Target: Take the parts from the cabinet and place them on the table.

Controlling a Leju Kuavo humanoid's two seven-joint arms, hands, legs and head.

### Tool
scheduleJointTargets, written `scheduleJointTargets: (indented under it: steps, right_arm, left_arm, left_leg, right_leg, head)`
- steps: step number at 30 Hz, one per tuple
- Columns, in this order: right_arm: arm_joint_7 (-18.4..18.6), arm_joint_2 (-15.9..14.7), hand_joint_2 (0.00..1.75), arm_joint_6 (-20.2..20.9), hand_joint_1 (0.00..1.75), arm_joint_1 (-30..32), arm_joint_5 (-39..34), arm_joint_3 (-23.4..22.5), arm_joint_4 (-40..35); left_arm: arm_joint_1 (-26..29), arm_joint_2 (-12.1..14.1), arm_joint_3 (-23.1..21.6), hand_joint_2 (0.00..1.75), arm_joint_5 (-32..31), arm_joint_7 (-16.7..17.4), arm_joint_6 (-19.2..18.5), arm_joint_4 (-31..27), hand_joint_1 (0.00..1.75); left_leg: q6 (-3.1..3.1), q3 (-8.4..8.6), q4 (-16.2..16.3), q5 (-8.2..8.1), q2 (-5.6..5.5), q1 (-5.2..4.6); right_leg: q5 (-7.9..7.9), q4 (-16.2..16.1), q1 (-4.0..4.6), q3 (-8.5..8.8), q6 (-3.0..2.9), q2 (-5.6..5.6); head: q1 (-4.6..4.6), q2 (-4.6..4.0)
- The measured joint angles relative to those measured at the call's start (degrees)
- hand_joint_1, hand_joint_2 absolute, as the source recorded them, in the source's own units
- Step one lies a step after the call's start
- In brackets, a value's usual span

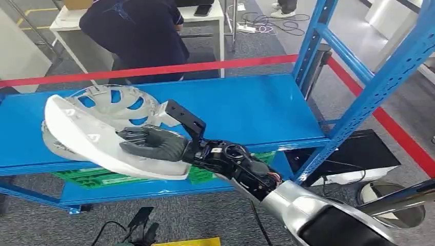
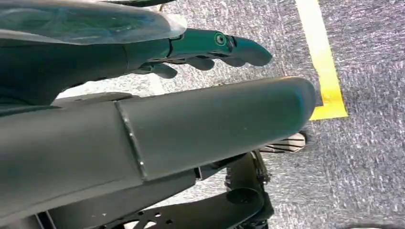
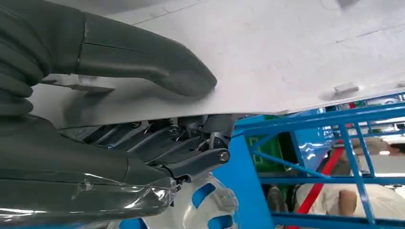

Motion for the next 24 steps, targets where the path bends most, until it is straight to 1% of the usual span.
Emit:
scheduleJointTargets:
  steps: [12, 14, 18, 19, 24]
  right_arm:
    - [-0.02, 0.07, 1.75, 0.02, 1.75, 0.12, 0.02, 1.49, -0.79]
    - [-0.18, 0.07, 1.75, 0.18, 1.75, 0.17, 0.22, 1.68, -1.14]
    - [0.29, 0.07, 1.75, 0.06, 1.75, 0.61, 0.72, 2.01, -2.65]
    - [0.5, 0.07, 1.75, -0.15, 1.75, 0.75, 0.72, 2.1, -3.15]
    - [0.57, 0.05, 1.75, -1.74, 1.75, 1.45, 1.57, 2.8, -5.75]
  left_arm:
    - [0.01, 0.0, 0.0, 0.0, 0.09, -0.2, 0.13, 0.0, 0.0]
    - [0.03, 0.0, 0.0, 0.0, 0.79, -1.25, 0.39, 0.0, 0.0]
    - [0.06, 0.0, 0.15, 0.0, 3.74, -5.75, 0.85, 0.0, 0.0]
    - [0.06, 0.0, 0.24, 1.75, 4.33, -7.02, 0.9, 0.0, 0.0]
    - [0.06, -0.18, 1.11, 1.75, 5.64, -12.54, 3.91, 0.0, 0.0]
  left_leg:
    - [0.0, 0.0, 0.0, 0.0, 0.0, 0.0]
    - [0.0, 0.0, 0.0, 0.0, 0.0, 0.0]
    - [0.0, 0.0, 0.0, 0.0, 0.0, 0.0]
    - [0.0, 0.0, 0.0, 0.0, 0.0, 0.0]
    - [0.0, 0.01, 0.0, 0.0, 0.01, 0.0]
  right_leg:
    - [0.0, 0.0, 0.0, 0.0, 0.0, 0.0]
    - [0.0, 0.0, 0.0, 0.0, 0.0, 0.0]
    - [0.0, 0.0, 0.0, 0.0, 0.0, 0.0]
    - [0.0, 0.0, 0.0, -0.01, 0.0, 0.0]
    - [0.0, -0.01, 0.0, -0.01, 0.0, 0.01]
  head:
    - [0.0, 0.0]
    - [0.02, 0.0]
    - [0.02, 0.0]
    - [0.02, 0.0]
    - [0.04, 0.0]
